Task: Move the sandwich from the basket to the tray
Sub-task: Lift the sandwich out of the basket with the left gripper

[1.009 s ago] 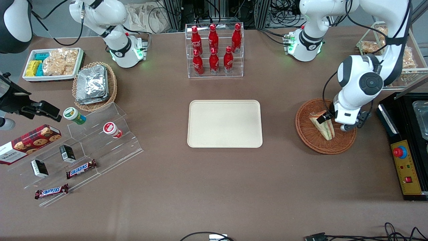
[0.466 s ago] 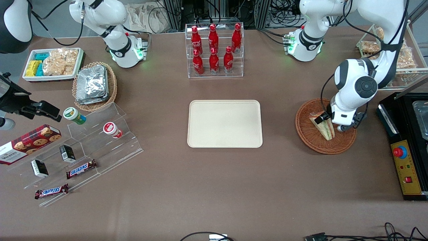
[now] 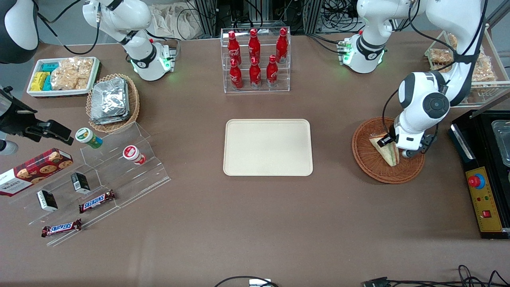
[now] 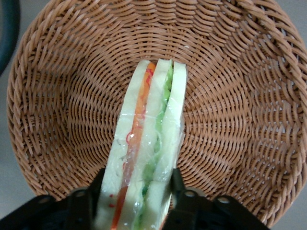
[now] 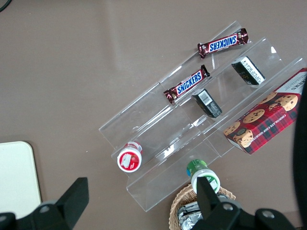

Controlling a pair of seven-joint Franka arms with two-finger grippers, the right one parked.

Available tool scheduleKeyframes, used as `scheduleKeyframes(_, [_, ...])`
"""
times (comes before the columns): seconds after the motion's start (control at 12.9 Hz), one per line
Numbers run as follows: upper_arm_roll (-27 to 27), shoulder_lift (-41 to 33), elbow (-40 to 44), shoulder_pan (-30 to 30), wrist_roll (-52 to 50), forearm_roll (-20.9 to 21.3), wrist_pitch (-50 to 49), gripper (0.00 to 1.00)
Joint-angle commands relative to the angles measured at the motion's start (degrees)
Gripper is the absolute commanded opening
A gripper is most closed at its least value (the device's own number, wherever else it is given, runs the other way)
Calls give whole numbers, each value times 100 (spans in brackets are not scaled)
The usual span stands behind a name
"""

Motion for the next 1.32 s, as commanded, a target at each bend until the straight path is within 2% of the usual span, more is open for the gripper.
scheduleKeyframes(0.0, [25, -5, 18, -19, -17, 87, 12, 0])
scheduleKeyframes(0.23, [17, -224, 131, -37, 0, 87, -391, 0])
scheduleKeyframes(0.47, [-1, -925, 499, -72, 254, 69, -1601, 0])
scheduleKeyframes(0.62, [-27, -1191, 1384, -89, 482, -36, -3013, 0])
scheduleKeyframes(0.85, [-36, -1148, 3238, -151, 807, -291, -5160, 0])
scheduleKeyframes(1.09, [-176, -1052, 4383, -160, 1396, -300, -6034, 0])
scheduleKeyframes(1.24, [-526, -1016, 4692, -186, 1372, -309, -6106, 0])
